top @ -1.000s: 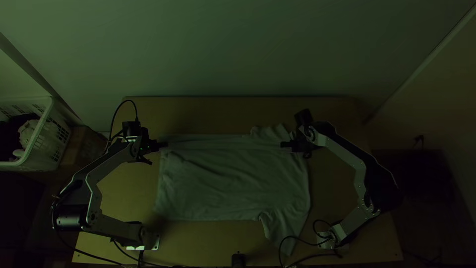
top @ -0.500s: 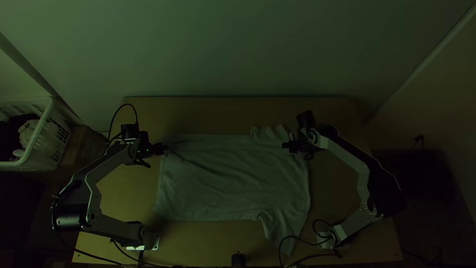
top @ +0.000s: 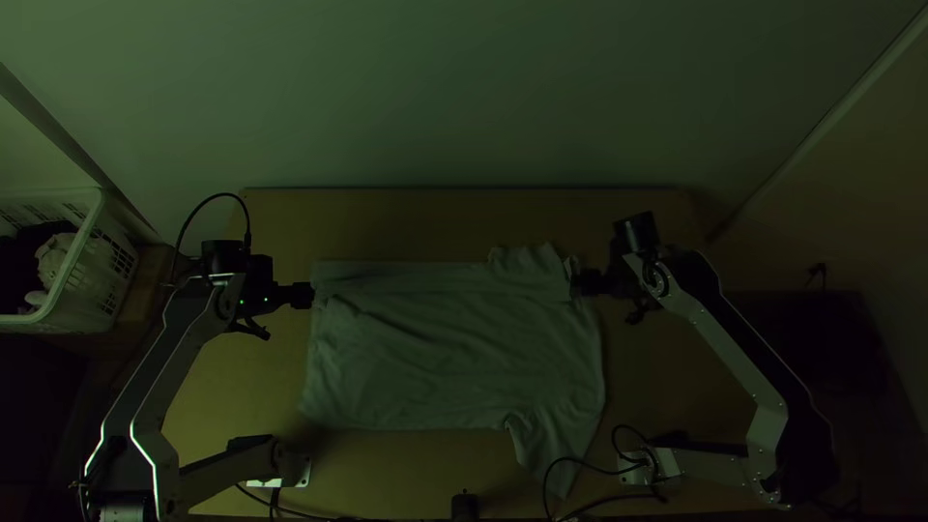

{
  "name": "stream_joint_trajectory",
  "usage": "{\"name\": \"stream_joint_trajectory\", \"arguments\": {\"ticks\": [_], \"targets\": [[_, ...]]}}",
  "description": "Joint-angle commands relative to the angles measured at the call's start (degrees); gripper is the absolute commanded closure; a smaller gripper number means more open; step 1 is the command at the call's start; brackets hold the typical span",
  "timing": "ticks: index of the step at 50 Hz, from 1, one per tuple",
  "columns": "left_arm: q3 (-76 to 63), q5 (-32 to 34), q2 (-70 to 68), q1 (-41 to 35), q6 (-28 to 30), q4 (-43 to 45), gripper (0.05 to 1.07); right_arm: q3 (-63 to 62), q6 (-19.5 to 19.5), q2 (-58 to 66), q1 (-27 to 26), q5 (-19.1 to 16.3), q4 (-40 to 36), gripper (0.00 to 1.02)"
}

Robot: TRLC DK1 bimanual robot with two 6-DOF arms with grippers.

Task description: Fold the t-shirt

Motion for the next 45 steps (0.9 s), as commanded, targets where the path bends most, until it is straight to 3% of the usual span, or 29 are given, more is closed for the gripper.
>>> {"name": "stream_joint_trajectory", "arguments": {"ticks": [1, 6, 16, 19, 24, 35, 45], "targets": [[1.25, 0.54, -2.87, 0.35, 3.52, -4.45, 0.12, -0.33, 0.83, -2.25, -0.37, 0.45, -3.12, 0.30], [1.07, 0.54, -5.34, 0.35, 5.36, -8.93, 0.11, -2.17, 1.00, -5.06, -0.02, 0.36, -6.72, 0.19], [-1.74, 0.45, -12.19, 0.27, 10.99, -16.93, 0.10, -5.87, 6.10, -11.39, 3.32, 0.01, -14.54, 0.19], [-2.53, 0.37, -13.33, 0.27, 12.75, -19.48, 0.10, -7.10, 8.56, -12.80, 4.64, -0.35, -17.44, 0.12], [-3.94, 0.19, -15.27, 0.35, 14.77, -23.61, 0.10, -9.65, 10.23, -14.73, 4.73, -1.84, -20.52, 0.12], [-7.46, -2.62, -18.08, -0.53, 18.37, -33.98, 0.10, -13.25, 10.23, -17.63, 4.37, -4.39, -25.35, 0.12], [-13.17, -4.82, -18.08, -0.88, 21.01, -35.21, 0.10, -16.50, 9.97, -19.13, 5.52, -10.36, -28.08, 0.12]]}}
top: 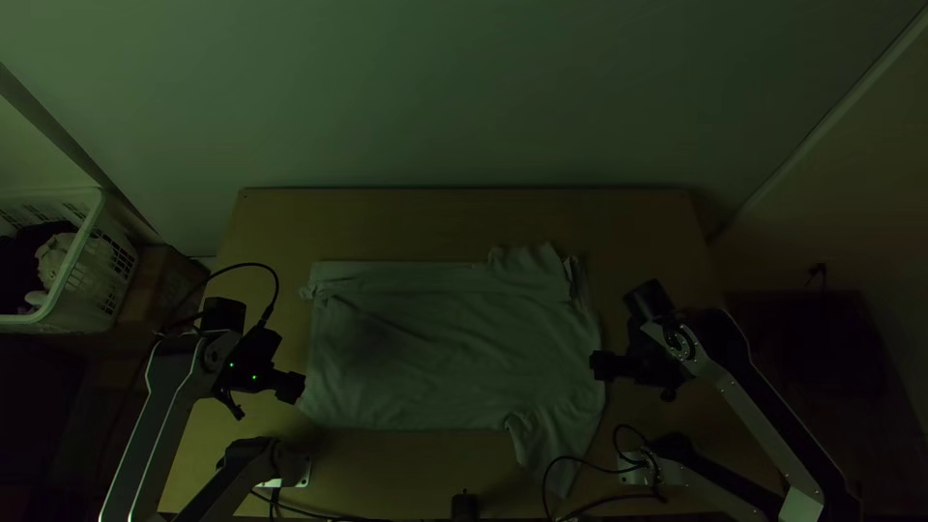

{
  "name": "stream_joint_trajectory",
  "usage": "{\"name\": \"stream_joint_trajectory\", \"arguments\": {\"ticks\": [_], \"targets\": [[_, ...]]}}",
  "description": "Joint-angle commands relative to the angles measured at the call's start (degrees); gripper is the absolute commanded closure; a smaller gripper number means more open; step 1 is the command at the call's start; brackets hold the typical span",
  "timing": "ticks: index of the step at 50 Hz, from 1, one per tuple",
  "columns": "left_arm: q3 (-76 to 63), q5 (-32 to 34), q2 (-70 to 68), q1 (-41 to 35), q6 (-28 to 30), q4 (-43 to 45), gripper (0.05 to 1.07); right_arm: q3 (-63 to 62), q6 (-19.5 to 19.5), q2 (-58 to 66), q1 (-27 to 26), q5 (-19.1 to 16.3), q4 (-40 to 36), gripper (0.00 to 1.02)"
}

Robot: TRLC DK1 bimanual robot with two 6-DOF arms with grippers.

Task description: Fold the t-shirt

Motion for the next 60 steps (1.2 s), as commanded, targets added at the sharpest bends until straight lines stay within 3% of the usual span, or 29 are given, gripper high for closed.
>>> {"name": "stream_joint_trajectory", "arguments": {"ticks": [1, 10, 26, 50, 55, 60], "targets": [[-3.75, -1.00, 0.22, -0.75, 2.08, -2.23, 0.10, -2.93, 0.68, -1.07, 1.17, -2.23, -2.68, 0.12], [-7.27, -2.49, 4.52, -2.42, 3.49, -3.46, 0.10, -7.41, 0.94, -2.48, 5.48, -4.17, -4.62, 0.12], [-7.44, -2.75, 10.67, -5.23, 3.31, -0.82, 0.10, -11.19, 0.77, -3.18, 5.65, -5.05, -4.62, 0.13], [-7.44, -2.75, 19.82, -15.86, -0.56, 3.57, 0.11, -12.77, -0.02, 1.13, 5.74, -7.51, -2.16, 0.13], [-7.35, -2.75, 21.05, -17.53, -0.56, 3.75, 0.25, -13.65, -0.11, 1.13, 5.74, -7.51, -1.63, 0.16], [-7.35, -2.75, 20.96, -19.47, -0.64, 3.39, 0.31, -14.44, -0.02, 1.39, 5.74, -7.77, -0.57, 0.16]]}}
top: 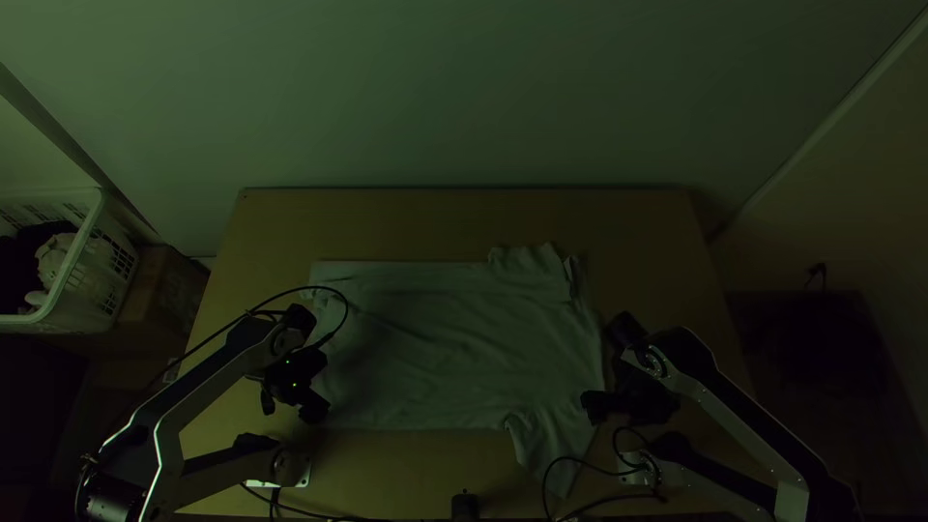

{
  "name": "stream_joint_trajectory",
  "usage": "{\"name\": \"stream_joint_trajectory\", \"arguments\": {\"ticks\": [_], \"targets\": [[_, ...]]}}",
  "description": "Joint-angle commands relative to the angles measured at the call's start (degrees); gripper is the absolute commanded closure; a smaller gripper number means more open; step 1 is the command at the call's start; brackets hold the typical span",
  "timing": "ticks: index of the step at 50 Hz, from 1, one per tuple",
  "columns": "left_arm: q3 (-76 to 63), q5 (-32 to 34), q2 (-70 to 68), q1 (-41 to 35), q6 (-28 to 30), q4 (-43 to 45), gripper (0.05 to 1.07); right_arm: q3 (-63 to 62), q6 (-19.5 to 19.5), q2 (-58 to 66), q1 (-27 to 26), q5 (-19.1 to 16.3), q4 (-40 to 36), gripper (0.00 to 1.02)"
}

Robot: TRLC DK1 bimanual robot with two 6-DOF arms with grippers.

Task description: Fold the t-shirt

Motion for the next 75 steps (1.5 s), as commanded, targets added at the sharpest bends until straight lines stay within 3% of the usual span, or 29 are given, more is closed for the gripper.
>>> {"name": "stream_joint_trajectory", "arguments": {"ticks": [1, 5, 9, 23, 28, 32, 45, 51, 56, 65, 71, 75], "targets": [[-1.21, 0.88, 1.18, -2.09, -0.25, -0.30, 0.36, -2.10, 0.00, 1.06, 0.47, -0.82, 0.67, 0.16], [-0.60, 0.88, 1.00, -2.62, -0.60, 0.32, 0.65, -2.62, -0.09, 1.94, 0.38, -0.82, 1.29, 0.16], [0.37, 1.75, 0.74, -2.80, -0.87, 1.99, 1.06, -3.41, -0.35, 3.26, 0.38, -0.82, 1.38, 0.16], [1.34, 3.34, 1.88, -2.27, -1.48, 4.45, 1.04, -5.08, -0.09, 5.37, 1.00, -1.96, 4.19, 0.16], [1.34, 3.34, 2.23, -2.36, -1.57, 4.71, 1.04, -4.73, 0.26, 7.83, 3.37, -3.37, 4.98, 0.17], [1.51, 3.42, 2.32, -2.36, -1.57, 4.89, 1.04, -4.82, 0.26, 9.24, 4.16, -3.55, 7.79, 0.25], [1.86, 3.42, 2.23, -0.95, -0.95, 4.97, 1.04, -4.38, 0.61, 14.69, 7.68, -5.04, 9.81, 0.25], [1.78, 3.34, 2.14, 0.02, -0.60, 4.97, 1.04, -4.73, 0.70, 13.98, 8.56, -4.95, 12.98, 0.52], [1.78, 3.34, 2.14, 0.46, -0.43, 4.97, 1.04, -5.17, 1.23, 13.54, 10.32, -4.95, 14.12, 0.55], [2.13, 3.34, 2.14, 1.51, 0.54, 4.97, 1.04, -5.79, 1.14, 13.37, 11.46, -4.87, 15.61, 0.71], [2.74, 3.34, 2.06, 2.39, 1.16, 4.54, 1.04, -6.14, 0.96, 13.10, 11.72, -4.69, 15.97, 0.74], [3.36, 3.34, 2.06, 3.44, 1.86, 4.45, 1.04, -6.05, 0.70, 11.61, 11.90, -3.02, 17.37, 0.98]]}}
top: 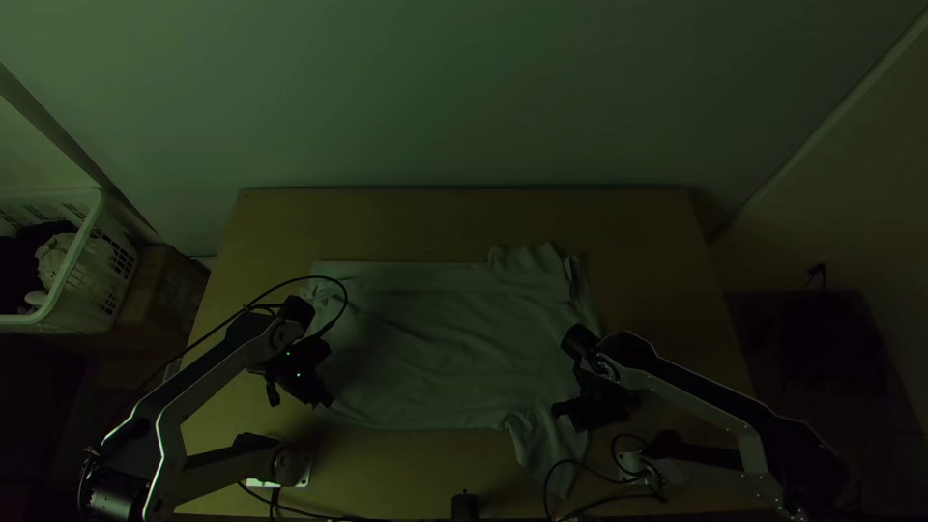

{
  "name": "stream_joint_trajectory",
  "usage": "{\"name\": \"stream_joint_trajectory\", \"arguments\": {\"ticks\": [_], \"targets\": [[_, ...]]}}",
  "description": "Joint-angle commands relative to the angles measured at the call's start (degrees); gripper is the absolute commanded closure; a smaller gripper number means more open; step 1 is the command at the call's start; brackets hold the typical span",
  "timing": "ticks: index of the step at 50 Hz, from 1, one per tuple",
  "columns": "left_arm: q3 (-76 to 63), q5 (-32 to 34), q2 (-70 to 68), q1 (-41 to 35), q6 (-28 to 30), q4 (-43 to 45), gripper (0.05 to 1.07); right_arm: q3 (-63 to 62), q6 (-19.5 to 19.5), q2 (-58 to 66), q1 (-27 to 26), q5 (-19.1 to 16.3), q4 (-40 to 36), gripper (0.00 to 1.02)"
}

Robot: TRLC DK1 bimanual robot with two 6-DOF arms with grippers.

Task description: Fold the t-shirt

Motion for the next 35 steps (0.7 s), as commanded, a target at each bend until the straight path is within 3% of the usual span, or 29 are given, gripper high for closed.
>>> {"name": "stream_joint_trajectory", "arguments": {"ticks": [1, 9, 35], "targets": [[1.70, -0.16, 0.55, 1.50, 1.86, -0.25, 1.04, -1.29, 0.83, -2.60, 0.57, 1.60, 1.53, 1.00], [3.46, -0.16, 0.20, 3.87, 3.09, -1.04, 1.04, -0.76, 0.48, -4.80, -1.36, 2.03, 1.62, 1.00], [4.42, -0.07, -1.56, 7.56, 5.11, -1.57, 1.04, 1.53, -6.29, -8.23, -12.78, 5.37, -2.43, 1.00]]}}
